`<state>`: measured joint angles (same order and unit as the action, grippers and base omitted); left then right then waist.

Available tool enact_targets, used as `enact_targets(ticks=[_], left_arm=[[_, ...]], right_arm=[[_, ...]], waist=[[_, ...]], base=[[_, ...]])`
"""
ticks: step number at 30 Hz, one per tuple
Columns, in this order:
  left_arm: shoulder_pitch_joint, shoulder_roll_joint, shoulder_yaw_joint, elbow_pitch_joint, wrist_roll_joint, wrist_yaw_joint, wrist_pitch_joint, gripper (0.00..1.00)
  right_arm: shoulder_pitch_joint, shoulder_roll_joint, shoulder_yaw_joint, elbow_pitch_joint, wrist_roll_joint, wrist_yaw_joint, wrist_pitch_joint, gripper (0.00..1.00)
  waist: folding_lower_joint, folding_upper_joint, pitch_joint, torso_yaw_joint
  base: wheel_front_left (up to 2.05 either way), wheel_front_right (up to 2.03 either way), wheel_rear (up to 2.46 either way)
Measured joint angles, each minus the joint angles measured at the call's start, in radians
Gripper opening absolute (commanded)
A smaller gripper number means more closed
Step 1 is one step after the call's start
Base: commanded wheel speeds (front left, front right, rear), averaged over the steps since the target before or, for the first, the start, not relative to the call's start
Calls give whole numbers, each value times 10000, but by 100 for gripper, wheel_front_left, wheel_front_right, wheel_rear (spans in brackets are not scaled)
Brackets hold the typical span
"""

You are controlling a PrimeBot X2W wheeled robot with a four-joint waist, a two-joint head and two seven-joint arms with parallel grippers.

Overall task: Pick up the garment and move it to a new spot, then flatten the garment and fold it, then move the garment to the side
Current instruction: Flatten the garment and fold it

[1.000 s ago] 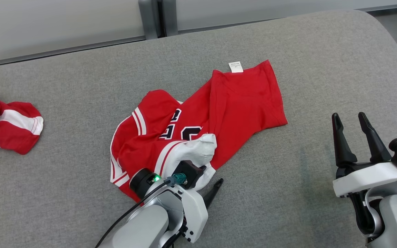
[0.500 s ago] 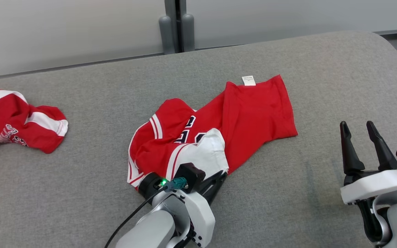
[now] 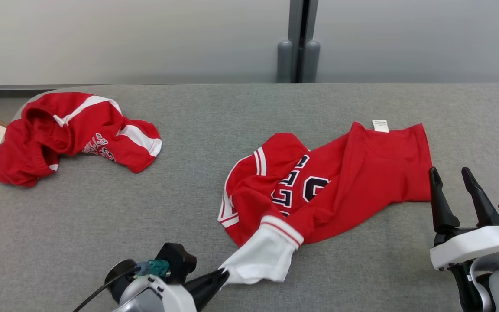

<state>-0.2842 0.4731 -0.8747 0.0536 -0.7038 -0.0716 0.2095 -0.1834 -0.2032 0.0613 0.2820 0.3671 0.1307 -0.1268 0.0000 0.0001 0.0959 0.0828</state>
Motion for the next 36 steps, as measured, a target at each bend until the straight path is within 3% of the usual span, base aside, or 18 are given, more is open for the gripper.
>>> enact_targets(ticks=[7,10,13,14,15,22,31,36], left_arm=[[957,1484,-69,-1034,-568,313,1361,0],[1177,1835,-148,-951,-531,428,1532,0],[1452,1745,-136,-924,-882,412,1463,0],[1505,1684,-153,-899,-909,376,1404,44],[1546,1611,-155,-857,-1001,357,1346,100],[1756,1129,265,-884,-1509,322,412,100],[1612,917,1609,-1005,-871,1695,-1584,100],[1132,424,1789,201,-993,1962,-1549,100]], right_arm=[[185,31,-90,84,-12,0,56,100],[199,19,-94,123,-13,0,130,100],[213,-4,-88,174,-13,0,173,100],[218,-10,-86,192,-15,0,207,100],[224,-10,-77,211,-29,0,221,100],[250,8,-4,226,-40,0,311,100],[375,217,48,50,-58,0,242,100],[394,242,171,61,-50,0,217,100]], waist=[[0,0,-298,578],[0,0,-416,682],[0,0,-502,742],[0,0,-528,749],[0,0,-554,751],[0,0,-707,645],[0,0,-695,212],[0,0,-606,-118]], base=[[0,0,0],[0,0,0],[0,0,0],[0,0,0],[0,0,0],[0,0,0],[0,0,0],[0,0,0]])
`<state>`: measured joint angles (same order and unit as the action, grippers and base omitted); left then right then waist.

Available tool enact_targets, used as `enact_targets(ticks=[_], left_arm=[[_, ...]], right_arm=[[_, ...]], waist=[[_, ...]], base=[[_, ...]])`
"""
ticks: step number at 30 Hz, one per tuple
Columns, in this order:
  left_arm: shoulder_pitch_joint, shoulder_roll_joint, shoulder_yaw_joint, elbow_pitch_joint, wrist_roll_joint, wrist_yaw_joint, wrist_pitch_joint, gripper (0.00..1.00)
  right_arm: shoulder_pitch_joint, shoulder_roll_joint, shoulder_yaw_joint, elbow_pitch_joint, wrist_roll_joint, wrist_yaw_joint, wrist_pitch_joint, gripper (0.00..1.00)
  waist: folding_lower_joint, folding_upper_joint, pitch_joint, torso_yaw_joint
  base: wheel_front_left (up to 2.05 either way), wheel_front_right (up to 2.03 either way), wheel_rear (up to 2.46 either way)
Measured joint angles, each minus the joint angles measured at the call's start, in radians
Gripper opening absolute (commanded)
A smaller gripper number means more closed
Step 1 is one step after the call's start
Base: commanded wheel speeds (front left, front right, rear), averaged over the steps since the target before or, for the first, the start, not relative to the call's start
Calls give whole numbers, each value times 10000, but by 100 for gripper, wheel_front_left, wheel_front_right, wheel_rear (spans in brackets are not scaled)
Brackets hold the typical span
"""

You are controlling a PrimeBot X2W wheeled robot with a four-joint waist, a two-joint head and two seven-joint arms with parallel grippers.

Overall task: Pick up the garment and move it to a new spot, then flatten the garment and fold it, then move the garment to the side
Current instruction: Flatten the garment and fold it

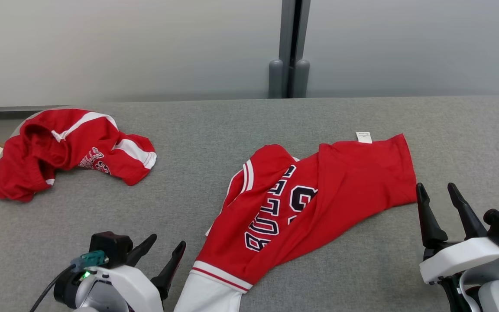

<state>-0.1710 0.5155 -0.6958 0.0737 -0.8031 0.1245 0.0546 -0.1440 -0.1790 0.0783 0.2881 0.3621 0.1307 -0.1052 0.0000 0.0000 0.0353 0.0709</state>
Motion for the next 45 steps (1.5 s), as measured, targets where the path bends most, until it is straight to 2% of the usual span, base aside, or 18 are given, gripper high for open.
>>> enact_targets(ticks=[8,12,16,21,28,33,42,43,44,45], left_arm=[[-1283,-709,-23,1509,8,-155,151,100],[-1458,-1087,-96,1570,10,-238,-21,100],[-1619,-1216,-265,1434,201,-232,-127,100],[-1778,-1352,-336,1064,514,-127,-466,100],[-1983,-1632,-393,926,945,-90,-1365,100],[-2012,-1885,-431,1164,968,-163,-1720,100],[-2011,-2044,-449,1519,871,-221,-1885,100],[-2011,-2040,-449,1538,867,-221,-1887,100],[-2011,-2031,-447,1555,865,-221,-1896,100],[-2011,-2031,-447,1569,863,-221,-1914,100]], right_arm=[[-251,-90,199,-71,40,0,40,100],[-773,-138,523,-27,123,0,150,100],[-1610,-245,957,265,245,0,368,100],[-2952,-276,1599,1089,577,0,1068,100],[-4638,-130,2180,3173,817,0,2449,100],[-5388,-115,2159,4554,840,0,3010,100],[-6216,-63,1517,6360,194,0,2978,100],[-6295,-58,1402,6497,94,0,2874,96],[-6372,-42,1302,6642,21,0,2798,74],[-6415,-10,1218,6753,-36,0,2731,62]], waist=[[0,0,255,-691],[0,0,390,-1055],[0,0,698,-1064],[0,0,1097,-610],[0,0,1705,389],[0,0,2015,1142],[0,0,2302,1956],[0,0,2327,1994],[0,-1,2345,2021],[1,0,2354,2040]], base=[[0,0,0],[0,0,0],[0,0,0],[0,0,0],[0,0,0],[0,0,0],[0,0,0],[0,0,0],[0,0,0],[0,0,0]])
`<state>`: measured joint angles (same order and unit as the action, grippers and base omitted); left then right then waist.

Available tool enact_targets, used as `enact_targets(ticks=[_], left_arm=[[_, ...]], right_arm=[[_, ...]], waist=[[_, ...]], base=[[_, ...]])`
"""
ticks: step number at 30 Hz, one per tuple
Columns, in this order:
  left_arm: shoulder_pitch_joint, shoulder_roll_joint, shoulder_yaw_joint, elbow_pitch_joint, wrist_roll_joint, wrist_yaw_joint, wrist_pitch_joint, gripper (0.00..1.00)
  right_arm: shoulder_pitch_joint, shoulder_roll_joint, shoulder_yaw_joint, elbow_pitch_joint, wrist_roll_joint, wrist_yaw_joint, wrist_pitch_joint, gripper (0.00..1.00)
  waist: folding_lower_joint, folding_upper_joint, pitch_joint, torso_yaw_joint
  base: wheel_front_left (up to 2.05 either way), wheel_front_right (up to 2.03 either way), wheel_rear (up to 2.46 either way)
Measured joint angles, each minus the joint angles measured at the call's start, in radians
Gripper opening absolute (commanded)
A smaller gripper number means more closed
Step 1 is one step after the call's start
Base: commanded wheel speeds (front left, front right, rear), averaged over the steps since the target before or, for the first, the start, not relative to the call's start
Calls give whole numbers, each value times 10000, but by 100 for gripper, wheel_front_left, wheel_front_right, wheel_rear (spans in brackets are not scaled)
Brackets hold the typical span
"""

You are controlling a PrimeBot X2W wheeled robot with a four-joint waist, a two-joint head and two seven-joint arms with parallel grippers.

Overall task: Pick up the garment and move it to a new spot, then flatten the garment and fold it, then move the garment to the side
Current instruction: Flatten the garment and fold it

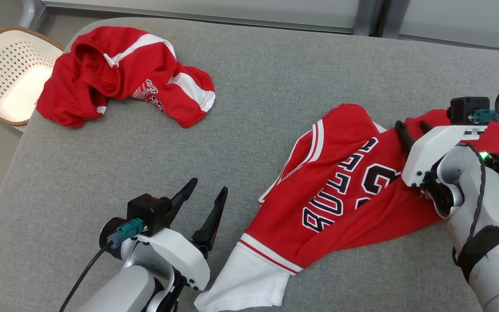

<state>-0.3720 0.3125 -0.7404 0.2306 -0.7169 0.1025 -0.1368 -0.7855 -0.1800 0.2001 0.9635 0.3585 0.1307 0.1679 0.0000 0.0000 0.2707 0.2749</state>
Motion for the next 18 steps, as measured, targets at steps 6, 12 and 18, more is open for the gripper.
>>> enact_targets(ticks=[6,12,18], left_arm=[[12,38,2,79,-77,42,4,100],[117,192,13,67,-142,104,67,100],[395,295,48,52,-255,217,127,100]], right_arm=[[-121,148,-374,589,-343,0,-389,0],[-149,322,-780,840,-514,0,-1208,0],[304,598,-1170,539,-263,0,-2337,0]], waist=[[0,0,-102,-59],[0,0,-311,-243],[0,0,-749,-558]], base=[[0,0,0],[0,0,0],[0,0,0]])
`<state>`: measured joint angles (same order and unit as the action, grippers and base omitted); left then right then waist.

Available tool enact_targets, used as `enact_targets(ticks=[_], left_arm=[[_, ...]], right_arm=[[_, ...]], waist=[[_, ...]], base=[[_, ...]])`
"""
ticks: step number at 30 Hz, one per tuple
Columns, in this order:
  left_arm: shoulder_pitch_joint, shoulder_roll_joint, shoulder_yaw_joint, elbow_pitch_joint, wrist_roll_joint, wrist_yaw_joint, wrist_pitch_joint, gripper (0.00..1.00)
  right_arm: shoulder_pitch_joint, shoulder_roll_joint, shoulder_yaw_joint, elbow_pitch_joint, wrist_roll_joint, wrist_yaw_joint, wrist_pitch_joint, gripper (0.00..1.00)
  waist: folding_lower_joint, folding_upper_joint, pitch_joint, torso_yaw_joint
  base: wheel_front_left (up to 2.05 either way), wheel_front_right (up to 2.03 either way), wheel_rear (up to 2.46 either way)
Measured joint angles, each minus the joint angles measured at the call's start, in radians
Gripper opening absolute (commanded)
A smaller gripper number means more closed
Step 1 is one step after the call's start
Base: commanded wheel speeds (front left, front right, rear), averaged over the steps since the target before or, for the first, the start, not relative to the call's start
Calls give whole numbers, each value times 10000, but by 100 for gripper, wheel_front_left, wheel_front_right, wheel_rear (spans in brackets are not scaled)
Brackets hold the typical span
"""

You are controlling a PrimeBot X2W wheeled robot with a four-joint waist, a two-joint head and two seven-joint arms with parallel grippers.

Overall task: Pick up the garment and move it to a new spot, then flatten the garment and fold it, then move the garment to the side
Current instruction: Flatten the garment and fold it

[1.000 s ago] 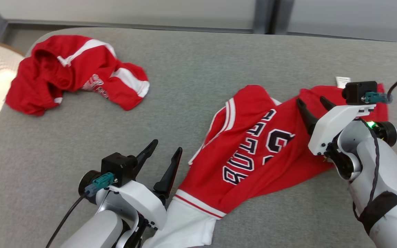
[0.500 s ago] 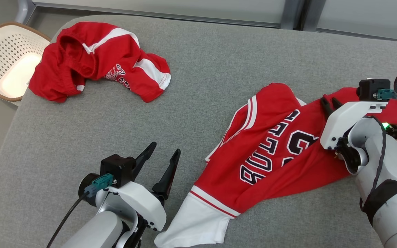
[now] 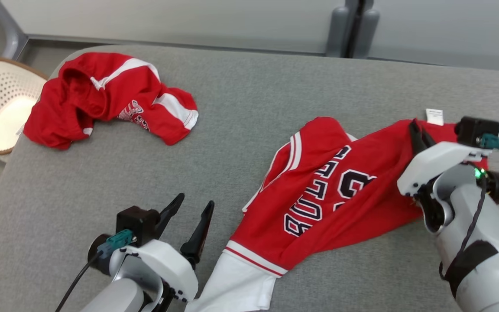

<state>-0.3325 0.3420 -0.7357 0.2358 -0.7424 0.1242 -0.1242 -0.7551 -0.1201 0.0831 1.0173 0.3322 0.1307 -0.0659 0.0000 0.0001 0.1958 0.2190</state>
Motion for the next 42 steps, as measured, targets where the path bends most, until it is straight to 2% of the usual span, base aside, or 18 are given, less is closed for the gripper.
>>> enact_targets(ticks=[4,8,12,16,20,21,22,23,24,25,29,32,36,38,39,40,42], left_arm=[[359,255,171,-92,-153,194,-42,100],[755,533,318,-291,-278,359,-56,100],[1124,780,430,-523,-426,541,-46,100],[1463,936,548,-690,-529,709,-84,100],[1649,1104,644,-895,-602,846,-84,100],[1649,1104,644,-895,-602,846,-84,100],[1649,1143,683,-940,-604,855,-84,100],[1649,1177,694,-965,-604,882,-84,100],[1654,1208,721,-980,-606,882,-86,100],[1657,1235,734,-982,-608,884,-90,100],[1680,1302,784,-1062,-650,970,-98,100],[1700,1440,897,-1181,-639,1032,-207,100],[1721,1622,1177,-1377,-596,1101,-587,100],[1805,1755,1459,-1622,-474,1181,-940,100],[1805,1755,1459,-1622,-474,1181,-940,100],[1825,1814,1778,-1818,-345,1281,-1158,100],[1883,1883,2153,-2019,-178,1384,-1273,100]], right_arm=[[865,117,69,-686,451,0,-159,0],[2083,153,336,-1873,1139,0,447,0],[3529,-259,424,-3624,1605,0,1444,0],[5198,-422,52,-5588,1820,0,2700,0],[6735,-332,-495,-7586,1672,0,4199,0],[6735,-332,-495,-7586,1672,0,4199,0],[7055,-226,-671,-8086,1593,0,4506,0],[7358,-125,-876,-8456,1522,0,4842,21],[7651,-13,-1083,-8817,1396,0,5221,87],[7932,86,-1204,-9150,1252,0,5574,100],[8463,405,-1969,-10178,688,0,6119,100],[8461,520,-2606,-10705,111,0,5864,100],[7987,642,-2903,-11248,-111,0,4727,100],[7737,679,-2713,-11306,-96,0,3707,100],[7737,679,-2713,-11306,-96,0,3707,100],[7569,688,-2485,-11338,-115,0,2924,100],[7406,667,-2286,-11308,-211,0,2247,100]], waist=[[0,0,-322,-448],[0,0,-635,-1025],[0,0,-908,-1643],[0,0,-1112,-2211],[0,0,-1156,-2678],[0,0,-1156,-2678],[0,0,-1133,-2754],[0,0,-1094,-2807],[0,0,-1046,-2848],[0,0,-1003,-2883],[0,0,-898,-2924],[0,0,-899,-2828],[0,0,-1023,-2673],[0,0,-1190,-2520],[0,0,-1190,-2520],[0,0,-1322,-2406],[0,0,-1473,-2306]], base=[[0,0,0],[0,0,0],[0,0,0],[0,0,0],[0,0,0],[0,0,0],[0,0,0],[0,0,0],[0,0,0],[0,0,0],[0,0,0],[0,0,0],[0,0,0],[0,0,0],[0,0,0],[0,0,0],[0,0,0]])
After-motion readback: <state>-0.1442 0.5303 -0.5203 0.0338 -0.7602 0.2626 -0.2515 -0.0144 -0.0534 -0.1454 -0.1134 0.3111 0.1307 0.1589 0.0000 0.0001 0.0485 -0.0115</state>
